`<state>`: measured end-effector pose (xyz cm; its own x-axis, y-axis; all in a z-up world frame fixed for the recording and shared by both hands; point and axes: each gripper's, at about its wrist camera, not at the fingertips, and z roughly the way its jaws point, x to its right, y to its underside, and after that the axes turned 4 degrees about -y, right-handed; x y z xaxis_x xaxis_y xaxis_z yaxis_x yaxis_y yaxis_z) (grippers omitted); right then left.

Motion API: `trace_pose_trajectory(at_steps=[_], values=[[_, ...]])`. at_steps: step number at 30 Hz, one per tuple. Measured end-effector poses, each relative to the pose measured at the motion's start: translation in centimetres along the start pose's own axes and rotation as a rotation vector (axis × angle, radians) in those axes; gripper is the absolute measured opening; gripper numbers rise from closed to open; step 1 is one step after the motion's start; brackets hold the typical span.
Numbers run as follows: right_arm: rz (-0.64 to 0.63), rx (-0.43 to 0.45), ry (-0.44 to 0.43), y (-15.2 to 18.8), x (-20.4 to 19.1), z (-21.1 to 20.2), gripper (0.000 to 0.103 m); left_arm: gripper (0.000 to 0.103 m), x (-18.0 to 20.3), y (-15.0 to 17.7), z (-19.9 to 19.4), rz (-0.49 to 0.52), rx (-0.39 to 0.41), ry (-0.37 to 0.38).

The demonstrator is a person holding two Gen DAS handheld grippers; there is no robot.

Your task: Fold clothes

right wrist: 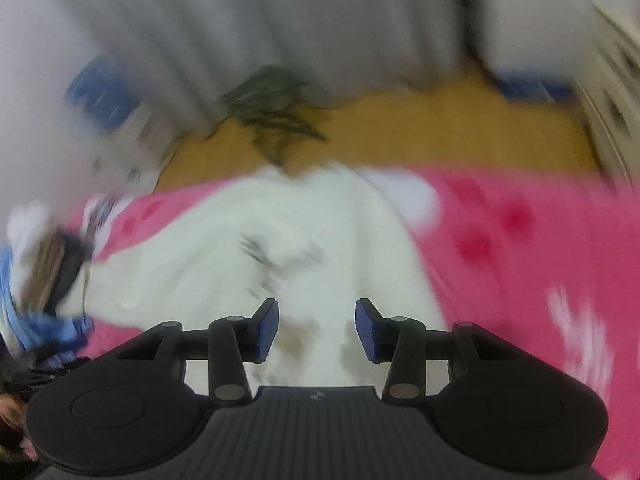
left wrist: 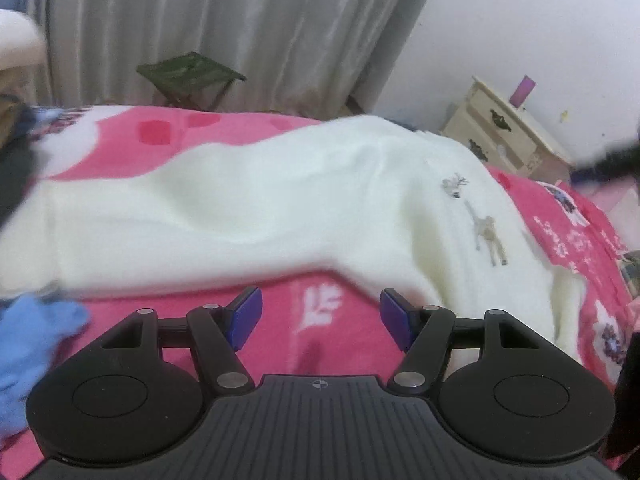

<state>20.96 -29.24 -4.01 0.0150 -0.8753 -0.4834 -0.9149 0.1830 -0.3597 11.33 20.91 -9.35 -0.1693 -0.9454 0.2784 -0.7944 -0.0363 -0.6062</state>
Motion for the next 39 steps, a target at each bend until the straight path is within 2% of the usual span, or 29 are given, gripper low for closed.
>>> trace_pose_trajectory(at_steps=[3, 5, 8, 11, 16, 18, 19, 20, 21, 22, 23, 25, 28, 30, 32, 35, 39], values=[[0.294, -0.005, -0.022, 5.3, 8.2, -1.2, 0.051, 0.065, 2.1, -0.4, 1.5, 0.039, -0.043, 0.035], [0.388, -0.007, -0.015, 8.6, 11.5, -1.3, 0.051, 0.065, 4.2, -0.1, 2.4, 0.107, -0.078, 0.045], [0.487, -0.009, -0.059, 12.1, 14.0, -0.8, 0.051, 0.065, 6.7, 0.5, 3.9, 0.168, -0.137, 0.061], [0.482, -0.044, -0.145, 13.5, 13.8, 0.2, 0.051, 0.066, 8.7, 1.2, 5.2, 0.193, -0.185, 0.079], [0.391, -0.045, -0.143, 14.2, 13.4, 1.9, 0.051, 0.066, 11.0, 2.0, 6.5, 0.218, -0.217, 0.09], [0.35, -0.05, -0.209, 14.4, 13.3, 2.3, 0.053, 0.066, 11.7, 2.1, 6.8, 0.234, -0.22, 0.081], [0.328, -0.067, -0.247, 14.6, 13.2, 2.8, 0.052, 0.066, 12.0, 2.2, 7.0, 0.241, -0.222, 0.076], [0.314, -0.083, -0.257, 14.9, 13.1, 3.1, 0.042, 0.066, 12.3, 2.2, 7.3, 0.243, -0.225, 0.069], [0.302, -0.098, -0.258, 15.1, 13.1, 3.4, 0.025, 0.066, 12.5, 2.3, 7.5, 0.243, -0.228, 0.06], [0.295, -0.105, -0.247, 15.2, 13.1, 3.4, 0.014, 0.066, 12.6, 2.3, 7.7, 0.239, -0.23, 0.053], [0.283, -0.093, -0.228, 15.2, 13.2, 3.0, 0.008, 0.066, 12.7, 2.3, 7.9, 0.234, -0.232, 0.047], [0.24, -0.053, -0.183, 14.9, 13.0, 1.8, 0.007, 0.066, 12.7, 2.3, 7.9, 0.223, -0.234, 0.037], [0.14, 0.07, -0.101, 12.7, 12.4, -2.5, 0.006, 0.066, 12.8, 2.3, 7.9, 0.215, -0.244, 0.025], [0.065, 0.15, -0.027, 10.1, 12.2, -5.3, 0.006, 0.065, 12.9, 2.2, 8.0, 0.206, -0.273, 0.009], [-0.021, 0.192, 0.084, 7.5, 11.9, -7.9, 0.006, 0.065, 13.2, 2.0, 8.1, 0.212, -0.284, 0.002], [-0.145, 0.202, 0.261, 3.5, 11.7, -10.8, 0.006, 0.065, 13.6, 1.8, 8.0, 0.234, -0.29, -0.007], [-0.304, 0.139, 0.485, -0.3, 12.6, -9.6, 0.006, 0.065, 13.7, 1.7, 8.0, 0.25, -0.298, -0.011]])
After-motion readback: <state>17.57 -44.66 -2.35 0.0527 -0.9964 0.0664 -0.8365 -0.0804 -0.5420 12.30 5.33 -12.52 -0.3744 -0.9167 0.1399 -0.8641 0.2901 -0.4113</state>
